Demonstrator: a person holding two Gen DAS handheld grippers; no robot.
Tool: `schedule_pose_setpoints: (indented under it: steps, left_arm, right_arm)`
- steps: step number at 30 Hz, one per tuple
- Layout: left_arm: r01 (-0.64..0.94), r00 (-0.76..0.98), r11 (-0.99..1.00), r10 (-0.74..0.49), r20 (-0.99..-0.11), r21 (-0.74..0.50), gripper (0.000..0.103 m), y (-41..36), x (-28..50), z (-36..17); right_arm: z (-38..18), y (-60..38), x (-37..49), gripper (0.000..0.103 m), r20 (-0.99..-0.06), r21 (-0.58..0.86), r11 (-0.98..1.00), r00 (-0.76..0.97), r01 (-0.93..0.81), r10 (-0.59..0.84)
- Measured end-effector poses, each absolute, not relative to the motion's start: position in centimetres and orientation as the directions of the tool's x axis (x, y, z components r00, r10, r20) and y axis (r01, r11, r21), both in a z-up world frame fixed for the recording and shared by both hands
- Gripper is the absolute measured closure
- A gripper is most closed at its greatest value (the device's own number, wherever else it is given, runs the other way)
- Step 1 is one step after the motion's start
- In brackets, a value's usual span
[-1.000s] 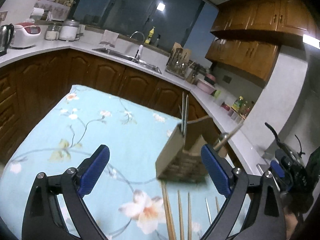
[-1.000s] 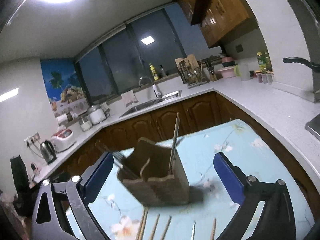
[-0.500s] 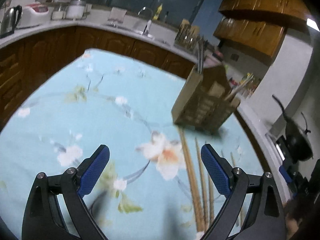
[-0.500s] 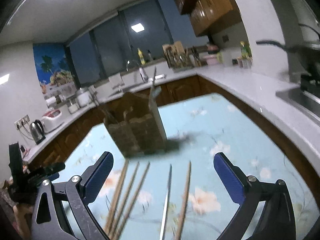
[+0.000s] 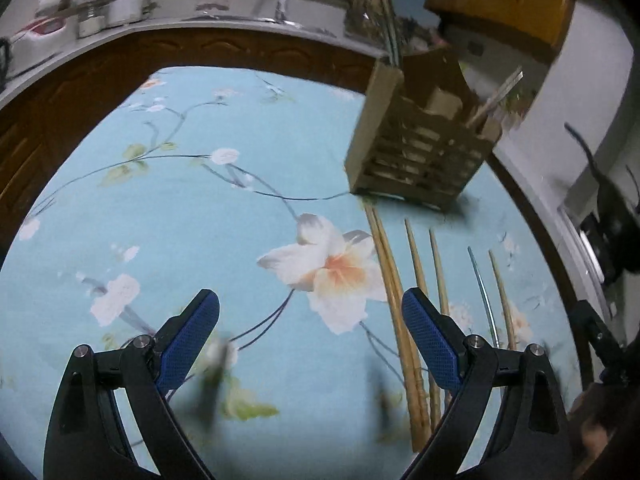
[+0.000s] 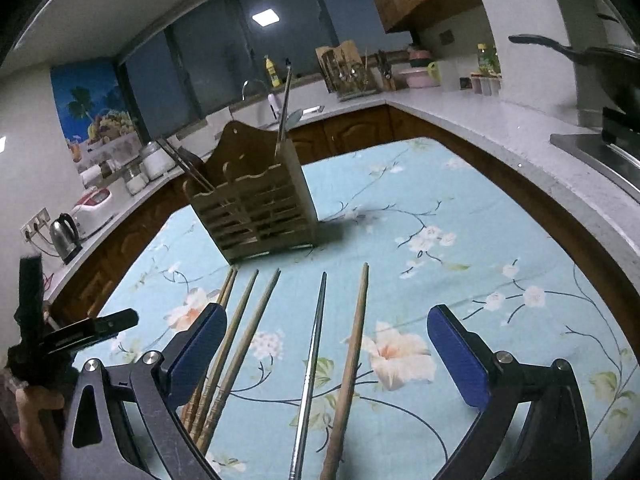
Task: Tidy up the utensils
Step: 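Pull both open tools back from the holder toward the remaining chopsticks, then lower the left tool onto a wooden chopstick while the right tool lowers onto another wooden chopstick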
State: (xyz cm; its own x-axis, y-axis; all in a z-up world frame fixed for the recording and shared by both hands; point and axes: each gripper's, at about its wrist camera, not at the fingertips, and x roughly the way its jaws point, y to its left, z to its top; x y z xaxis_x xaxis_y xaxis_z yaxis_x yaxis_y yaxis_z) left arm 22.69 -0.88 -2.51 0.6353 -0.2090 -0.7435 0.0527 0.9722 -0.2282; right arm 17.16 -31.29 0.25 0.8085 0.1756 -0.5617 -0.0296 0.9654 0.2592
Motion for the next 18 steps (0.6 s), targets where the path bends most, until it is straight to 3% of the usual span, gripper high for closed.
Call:
schedule_pose_setpoints:
  steps: [5,11,16,18]
  left_arm:
    - [0.079,0.608,0.984,-0.172,-0.775,-0.157,0.009,-3.3,25.9,-2.8]
    - [0.091,0.564,0.99,-0.142,-0.813,-0.11,0.024,-5.5,31.1,-4.1]
    - [0.108,0.519,0.986,-0.167,-0.839,-0.129,0.033,-6.5,33.7,-5.7]
    - [0.122,0.532,0.99,-0.13,-0.836,-0.076,0.039,-7.1,33.8,-6.0]
  right_arm:
    - [-0.2,-31.5,17.9,0.002,-0.586,0.269,0.963,0.791,-0.017,0.177]
    - [-0.7,-32.5,18.8,0.004,-0.605,0.287,0.958,0.778,0.01,0.173]
    - [-1.1,-33.2,20.0,0.019,-0.628,0.283,0.959,0.761,0.031,0.161]
    - [-1.2,-33.5,20.5,0.025,-0.635,0.284,0.958,0.756,0.038,0.158]
